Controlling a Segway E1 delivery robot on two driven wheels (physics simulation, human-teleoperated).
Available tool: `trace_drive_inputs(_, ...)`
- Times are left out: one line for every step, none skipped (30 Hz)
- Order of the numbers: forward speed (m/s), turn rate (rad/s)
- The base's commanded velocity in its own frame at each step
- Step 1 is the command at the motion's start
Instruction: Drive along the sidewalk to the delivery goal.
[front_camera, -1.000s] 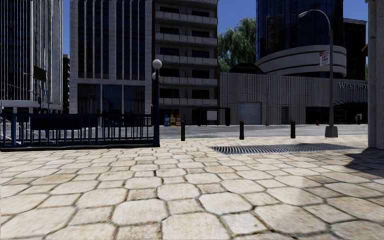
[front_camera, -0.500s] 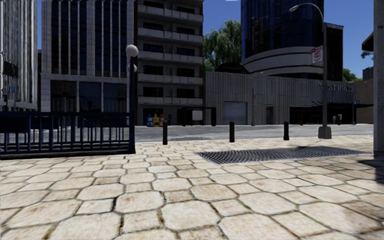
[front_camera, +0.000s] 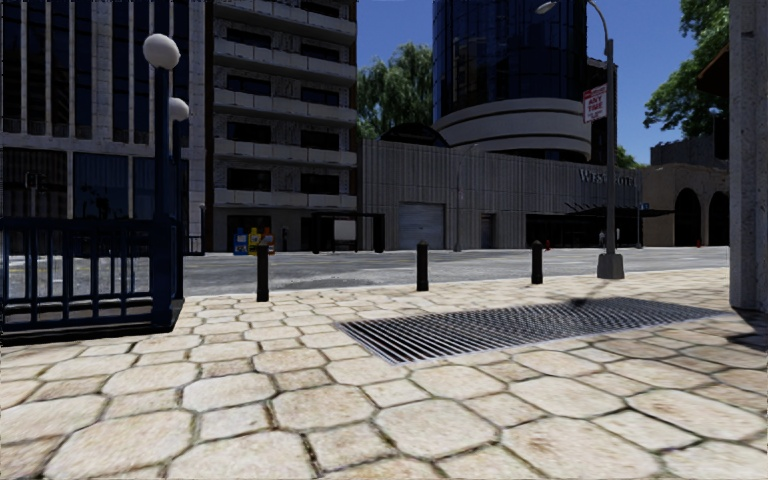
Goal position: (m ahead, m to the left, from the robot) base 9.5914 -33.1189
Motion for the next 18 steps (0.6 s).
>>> trace_drive_inputs(2.0,-0.54)
trace_drive_inputs(2.0,-0.48)
trace_drive_inputs(2.0,-0.47)
trace_drive_inputs(2.0,-0.47)
trace_drive_inputs(2.0,-0.46)
trace_drive_inputs(2.0,-0.46)
trace_drive_inputs(2.0,-0.46)
trace_drive_inputs(2.0,-0.46)
trace_drive_inputs(2.0,-0.46)
trace_drive_inputs(2.0,-0.46)
trace_drive_inputs(2.0,-0.46)
trace_drive_inputs(2.0,-0.46)
trace_drive_inputs(2.0,-0.46)
trace_drive_inputs(2.0,-0.46)
trace_drive_inputs(2.0,-0.46)
trace_drive_inputs(2.0,-0.46)
trace_drive_inputs(2.0,-0.46)
trace_drive_inputs(2.0,-0.46)
